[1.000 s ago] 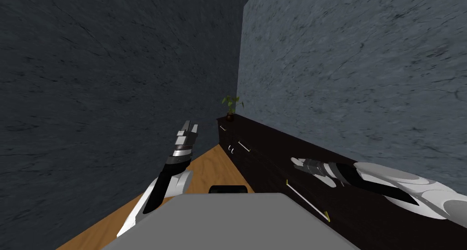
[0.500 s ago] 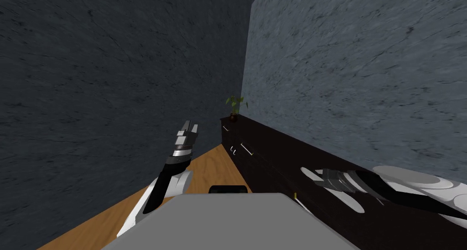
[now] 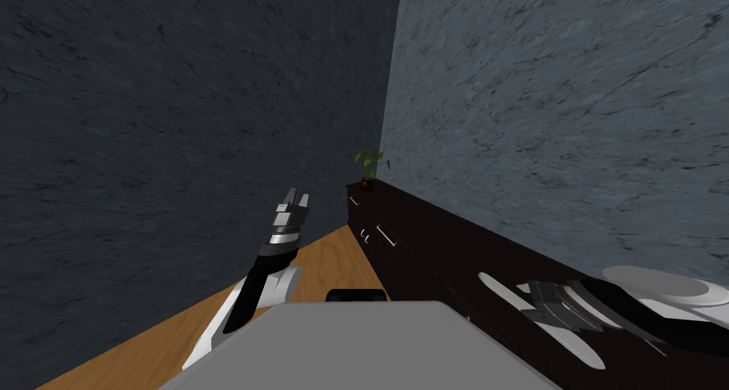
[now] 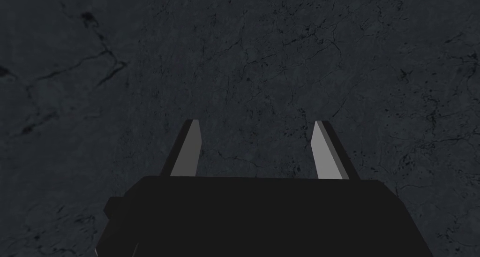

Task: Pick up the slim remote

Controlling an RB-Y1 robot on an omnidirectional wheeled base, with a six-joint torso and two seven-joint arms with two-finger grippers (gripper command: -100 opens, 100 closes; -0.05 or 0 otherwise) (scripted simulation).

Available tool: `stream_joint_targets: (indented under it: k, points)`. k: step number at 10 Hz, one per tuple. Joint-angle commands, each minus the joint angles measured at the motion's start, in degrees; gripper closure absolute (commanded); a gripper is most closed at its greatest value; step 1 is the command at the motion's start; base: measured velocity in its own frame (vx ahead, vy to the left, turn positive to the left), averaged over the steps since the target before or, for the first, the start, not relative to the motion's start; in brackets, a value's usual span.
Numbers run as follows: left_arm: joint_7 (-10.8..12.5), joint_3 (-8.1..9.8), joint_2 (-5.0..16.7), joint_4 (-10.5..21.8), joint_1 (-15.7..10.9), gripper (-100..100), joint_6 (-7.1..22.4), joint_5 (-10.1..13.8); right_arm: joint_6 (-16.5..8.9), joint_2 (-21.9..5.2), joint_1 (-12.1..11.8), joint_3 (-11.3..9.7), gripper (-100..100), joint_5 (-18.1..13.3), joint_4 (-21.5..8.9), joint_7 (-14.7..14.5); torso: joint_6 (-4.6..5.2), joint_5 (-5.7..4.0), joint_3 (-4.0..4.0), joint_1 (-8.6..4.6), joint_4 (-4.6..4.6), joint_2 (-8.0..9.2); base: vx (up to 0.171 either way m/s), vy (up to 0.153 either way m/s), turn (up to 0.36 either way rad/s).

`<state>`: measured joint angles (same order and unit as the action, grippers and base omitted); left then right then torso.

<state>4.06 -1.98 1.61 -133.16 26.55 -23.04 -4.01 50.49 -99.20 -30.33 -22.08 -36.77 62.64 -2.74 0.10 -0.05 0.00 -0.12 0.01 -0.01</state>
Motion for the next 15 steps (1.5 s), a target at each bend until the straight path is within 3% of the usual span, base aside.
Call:
stream_joint_targets:
  k: [1, 3, 4, 5, 7, 8, 9, 13, 14, 15]
  points:
    - [0.00, 0.00, 0.00, 0.00, 0.00, 0, 0.00, 0.00, 1.28, 0.65, 1.25, -0.86, -100, -1.68, -1.53, 0.08, 0.00, 0.00, 0.00, 0.00, 0.00, 0.00, 0.006, -0.021, 0.025]
    - [0.00, 0.00, 0.00, 0.00, 0.00, 0, 0.00, 0.00, 1.02, 0.26, 0.47, -1.05, -100, -1.67, -1.09, 0.03, 0.00, 0.02, 0.03, 0.09, 0.01, 0.05, 0.004, -0.011, 0.032]
    - [0.00, 0.00, 0.00, 0.00, 0.00, 0, 0.00, 0.00, 1.06, 0.23, 0.46, -1.11, 0, -1.77, -1.08, 0.10, 0.02, 0.02, 0.04, 0.12, 0.02, 0.06, 0.000, 0.000, 0.000]
    - [0.00, 0.00, 0.00, 0.00, 0.00, 0, 0.00, 0.00, -0.01, 2.08, 0.31, -1.59, -100, -2.24, -1.61, -0.45, 0.02, 0.03, 0.04, 0.15, 0.02, 0.07, 0.018, -0.003, 0.096]
    - [0.00, 0.00, 0.00, 0.00, 0.00, 0, 0.00, 0.00, -1.08, 3.93, 0.15, -2.07, -100, -2.72, -2.15, -0.99, 0.00, 0.02, -0.01, 0.13, 0.00, -0.03, 0.032, -0.009, 0.078]
    - [0.00, 0.00, 0.00, 0.00, 0.00, 0, 0.00, 0.00, -0.83, 3.36, 0.33, -2.00, -100, -2.70, -1.80, -0.59, 0.01, 0.01, -0.02, 0.12, -0.01, -0.04, 0.014, -0.004, 0.005]
    - [0.00, 0.00, 0.00, 0.00, 0.00, 0, 0.00, 0.00, -0.94, 3.50, 0.37, -2.05, 100, -2.78, -1.86, -0.64, 0.01, 0.03, 0.00, 0.14, 0.00, 0.00, 0.000, 0.000, 0.000]
    - [0.00, 0.00, 0.00, 0.00, 0.00, 0, 0.00, 0.00, -0.89, 3.50, 0.36, -2.06, 100, -2.77, -1.82, -0.64, 0.01, 0.04, 0.04, 0.13, 0.02, 0.06, 0.000, 0.000, 0.000]
    - [0.00, 0.00, 0.00, 0.00, 0.00, 0, 0.00, 0.00, -0.89, 3.50, 0.35, -2.06, 0, -2.77, -1.82, -0.64, 0.01, 0.03, 0.04, 0.13, 0.02, 0.06, 0.000, 0.000, 0.000]
    - [0.00, 0.00, 0.00, 0.00, 0.00, 0, 0.00, 0.00, 0.20, 1.71, 0.34, -1.49, 100, -2.14, -1.51, -0.34, 0.01, 0.03, 0.04, 0.13, 0.02, 0.06, -0.021, 0.005, -0.109]
